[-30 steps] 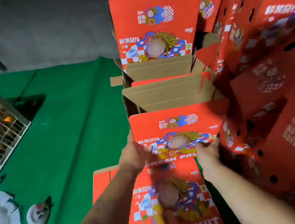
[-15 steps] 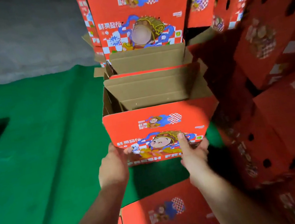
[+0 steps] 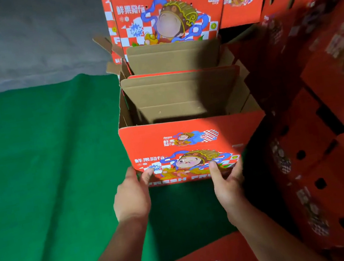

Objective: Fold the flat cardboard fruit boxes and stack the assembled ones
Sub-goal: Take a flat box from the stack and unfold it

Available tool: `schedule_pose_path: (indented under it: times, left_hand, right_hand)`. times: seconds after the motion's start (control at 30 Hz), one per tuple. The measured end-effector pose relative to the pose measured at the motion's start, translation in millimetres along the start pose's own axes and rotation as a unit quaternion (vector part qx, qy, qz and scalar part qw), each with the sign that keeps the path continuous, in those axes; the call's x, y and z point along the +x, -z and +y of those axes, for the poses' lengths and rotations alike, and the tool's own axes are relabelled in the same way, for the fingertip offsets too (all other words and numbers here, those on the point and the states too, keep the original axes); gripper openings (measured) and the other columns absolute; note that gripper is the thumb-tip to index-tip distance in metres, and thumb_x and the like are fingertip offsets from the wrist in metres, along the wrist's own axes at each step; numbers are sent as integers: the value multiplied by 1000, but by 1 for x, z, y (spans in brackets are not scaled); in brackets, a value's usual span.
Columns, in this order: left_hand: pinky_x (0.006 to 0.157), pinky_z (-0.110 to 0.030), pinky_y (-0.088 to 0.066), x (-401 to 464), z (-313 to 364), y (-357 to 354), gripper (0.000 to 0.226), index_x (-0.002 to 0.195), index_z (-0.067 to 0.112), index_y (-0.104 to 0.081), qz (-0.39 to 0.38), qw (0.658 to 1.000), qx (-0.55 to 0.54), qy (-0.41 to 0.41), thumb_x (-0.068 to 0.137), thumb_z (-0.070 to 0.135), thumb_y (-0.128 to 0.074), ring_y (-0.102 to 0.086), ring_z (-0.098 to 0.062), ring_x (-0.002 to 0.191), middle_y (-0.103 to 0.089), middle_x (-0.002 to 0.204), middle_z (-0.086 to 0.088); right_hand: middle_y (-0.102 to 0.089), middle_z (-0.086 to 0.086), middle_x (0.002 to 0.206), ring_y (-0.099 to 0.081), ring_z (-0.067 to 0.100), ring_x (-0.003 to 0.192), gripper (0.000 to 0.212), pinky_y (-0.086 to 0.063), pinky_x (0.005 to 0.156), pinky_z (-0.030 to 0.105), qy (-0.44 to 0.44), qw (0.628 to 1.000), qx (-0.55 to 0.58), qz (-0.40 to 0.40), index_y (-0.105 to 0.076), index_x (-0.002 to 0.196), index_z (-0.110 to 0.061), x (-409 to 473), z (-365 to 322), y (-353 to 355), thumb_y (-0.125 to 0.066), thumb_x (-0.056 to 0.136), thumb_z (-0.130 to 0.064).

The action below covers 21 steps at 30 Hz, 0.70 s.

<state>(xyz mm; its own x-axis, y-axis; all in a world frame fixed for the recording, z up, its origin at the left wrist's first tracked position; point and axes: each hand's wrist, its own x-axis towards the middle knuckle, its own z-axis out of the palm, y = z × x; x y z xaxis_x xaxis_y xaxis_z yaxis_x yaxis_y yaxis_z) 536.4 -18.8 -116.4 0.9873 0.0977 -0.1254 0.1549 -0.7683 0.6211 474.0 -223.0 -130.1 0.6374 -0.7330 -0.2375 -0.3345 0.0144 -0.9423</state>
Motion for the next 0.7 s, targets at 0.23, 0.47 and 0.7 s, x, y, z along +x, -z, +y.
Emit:
schedule_pose_path:
  times: [0.23, 0.47, 0.7]
  left_hand:
    - [105, -45, -44, -113, -69, -20, 66, 138, 28, -63, -87, 984, 129, -81, 90, 71, -47, -53, -30, 128, -56, 148, 2]
    - [104, -50, -40, -240, -107, -28, 113, 135, 10, -68, -161, 934, 265, -176, 59, 91, -48, -67, -44, 113, -64, 138, -16]
    - [122, -61, -13, -333, -108, 7, 114, 153, 18, -48, -50, 988, 116, 90, 67, 88, -25, -30, -48, 146, -33, 163, -21]
  right_hand:
    - [-29, 16, 156, -31, 28, 146, 68, -21, 122, 33, -26, 961, -243, -133, -41, 154, -12, -73, 53, 46, -69, 94, -28]
    - [-6, 12, 169, -16, 35, 151, 99, -19, 124, 40, 4, 869, -470, -153, -3, 164, -27, -162, 102, 124, -56, 90, -68]
    - [-13, 8, 169, -26, 31, 151, 102, -22, 121, 35, 0, 843, -503, -194, 1, 163, -13, -194, 117, 199, -60, 93, -56]
